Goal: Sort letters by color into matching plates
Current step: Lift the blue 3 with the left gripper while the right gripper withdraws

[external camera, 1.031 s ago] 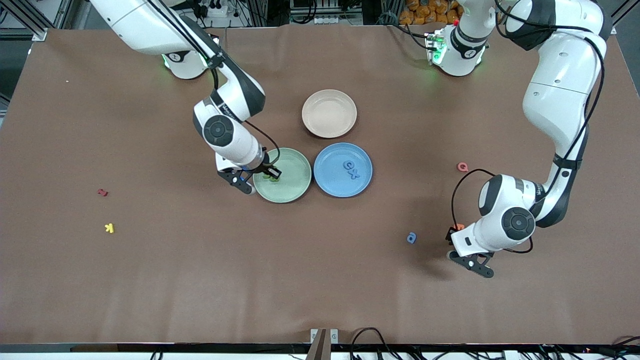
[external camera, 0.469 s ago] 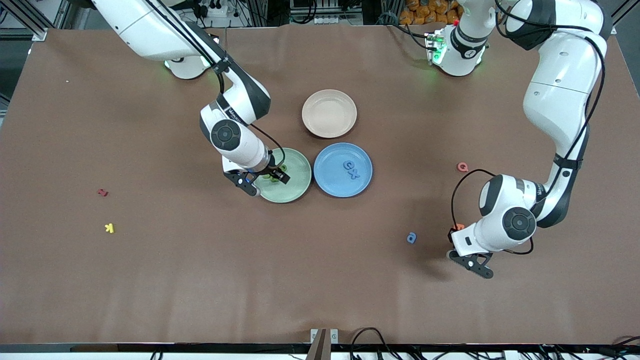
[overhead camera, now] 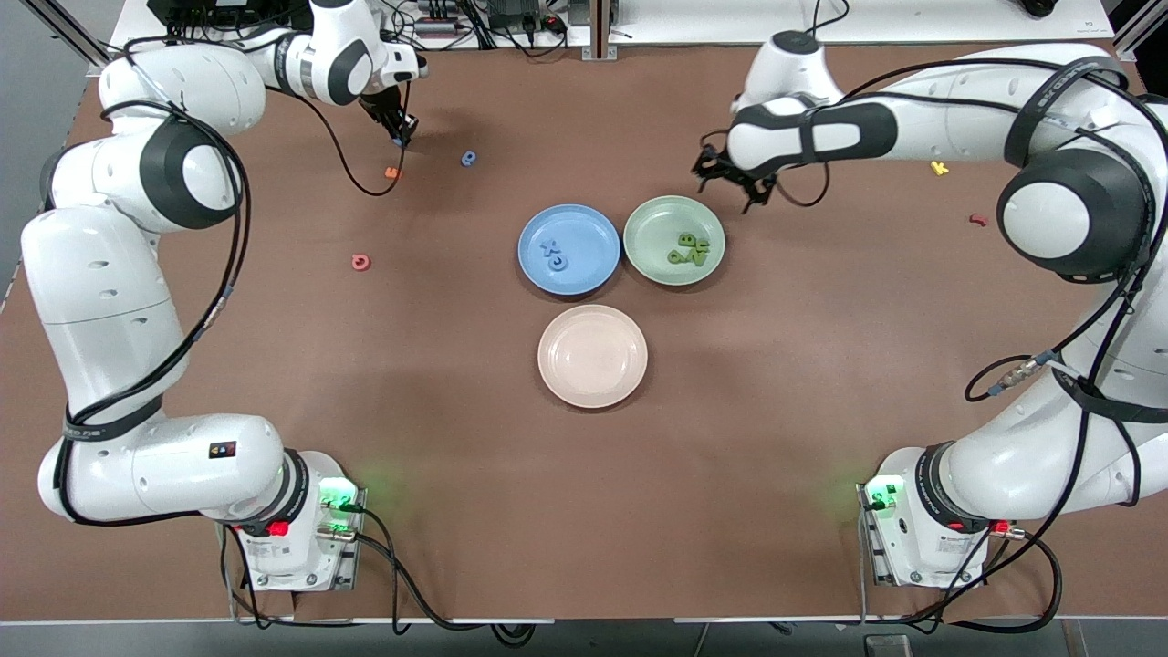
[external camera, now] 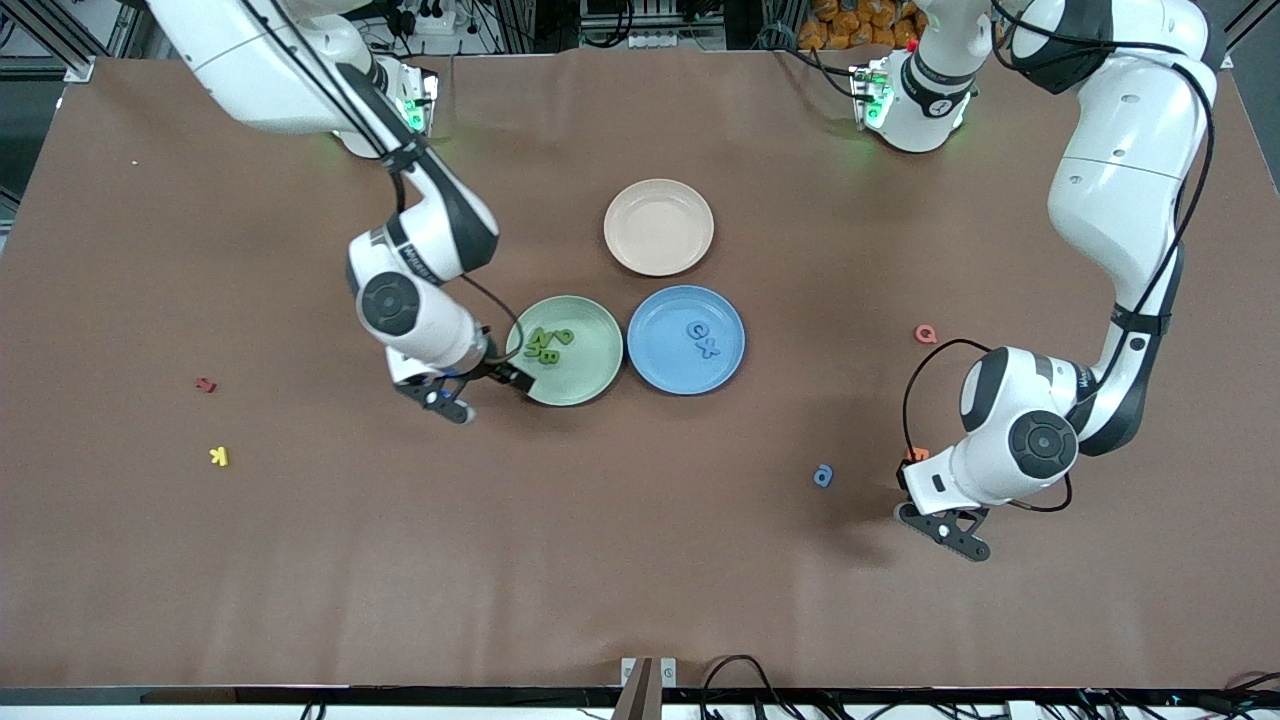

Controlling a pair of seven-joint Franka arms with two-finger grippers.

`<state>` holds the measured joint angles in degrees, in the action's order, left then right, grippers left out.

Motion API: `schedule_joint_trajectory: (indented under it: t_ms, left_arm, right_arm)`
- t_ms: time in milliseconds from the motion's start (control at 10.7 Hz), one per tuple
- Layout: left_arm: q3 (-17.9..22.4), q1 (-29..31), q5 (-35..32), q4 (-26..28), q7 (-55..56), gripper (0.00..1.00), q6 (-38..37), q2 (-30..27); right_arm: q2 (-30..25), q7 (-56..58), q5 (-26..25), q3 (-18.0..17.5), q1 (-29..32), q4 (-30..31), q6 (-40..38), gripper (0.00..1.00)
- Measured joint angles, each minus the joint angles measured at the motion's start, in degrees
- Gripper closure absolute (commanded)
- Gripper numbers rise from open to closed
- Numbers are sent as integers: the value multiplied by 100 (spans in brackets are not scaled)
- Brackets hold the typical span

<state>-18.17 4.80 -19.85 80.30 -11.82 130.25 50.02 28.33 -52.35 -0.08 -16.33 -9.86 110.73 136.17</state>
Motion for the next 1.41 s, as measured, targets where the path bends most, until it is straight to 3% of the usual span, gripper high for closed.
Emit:
schedule_joint_trajectory:
  t_ms: [281,844,1406]
  left_arm:
    - [-130,-9,0,-3,30,100,-271,-174]
    - [-615,-14,2,13,688,100,-1303,-607]
    - [-1269,-35,3,828,1942,100,-1613,-1147]
  right_arm:
    - [-52,1485,-1,479,368,-17,-8,0]
    - [-128,3544,-232,953,1494,-25,-39,0]
    - [-158,4625,-404,1531,1786,-71,-41,0]
